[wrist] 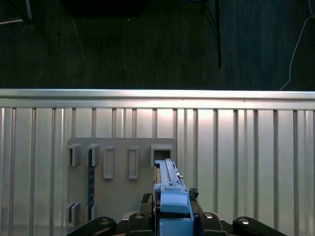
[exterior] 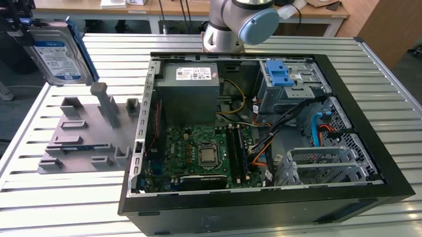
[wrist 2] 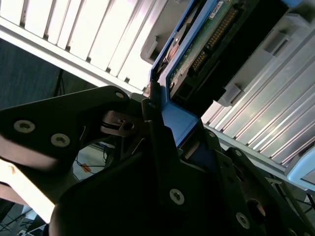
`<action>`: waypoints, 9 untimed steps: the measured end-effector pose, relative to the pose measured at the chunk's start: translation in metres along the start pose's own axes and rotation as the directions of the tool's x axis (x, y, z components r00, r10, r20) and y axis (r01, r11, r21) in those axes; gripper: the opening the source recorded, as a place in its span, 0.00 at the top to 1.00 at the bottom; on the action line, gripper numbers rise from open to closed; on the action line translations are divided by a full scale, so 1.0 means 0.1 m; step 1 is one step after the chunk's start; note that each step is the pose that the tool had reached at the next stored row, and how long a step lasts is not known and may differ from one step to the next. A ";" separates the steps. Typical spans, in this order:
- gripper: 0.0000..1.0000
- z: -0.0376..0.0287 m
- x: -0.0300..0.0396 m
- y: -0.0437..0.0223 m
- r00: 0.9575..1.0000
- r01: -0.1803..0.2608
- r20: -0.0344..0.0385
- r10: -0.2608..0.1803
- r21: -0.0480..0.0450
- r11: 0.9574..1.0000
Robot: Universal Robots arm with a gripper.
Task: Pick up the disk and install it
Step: 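Pick up the disk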
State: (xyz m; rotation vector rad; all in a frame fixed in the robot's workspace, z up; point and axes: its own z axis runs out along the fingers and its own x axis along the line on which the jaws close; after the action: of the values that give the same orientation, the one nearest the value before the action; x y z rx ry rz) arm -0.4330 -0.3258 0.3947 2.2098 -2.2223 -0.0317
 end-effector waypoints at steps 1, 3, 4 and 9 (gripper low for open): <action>0.64 -0.009 0.000 0.000 1.000 0.000 0.000 0.000 0.000 1.000; 0.64 -0.026 0.000 0.001 1.000 0.000 0.000 0.000 0.000 1.000; 0.64 -0.033 0.000 0.001 1.000 0.000 0.000 0.000 0.000 1.000; 0.64 -0.068 0.000 0.001 1.000 0.000 0.000 0.000 0.001 1.000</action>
State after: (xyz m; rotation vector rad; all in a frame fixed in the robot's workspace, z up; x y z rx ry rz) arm -0.4330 -0.3258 0.4015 2.2103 -2.2229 -0.0307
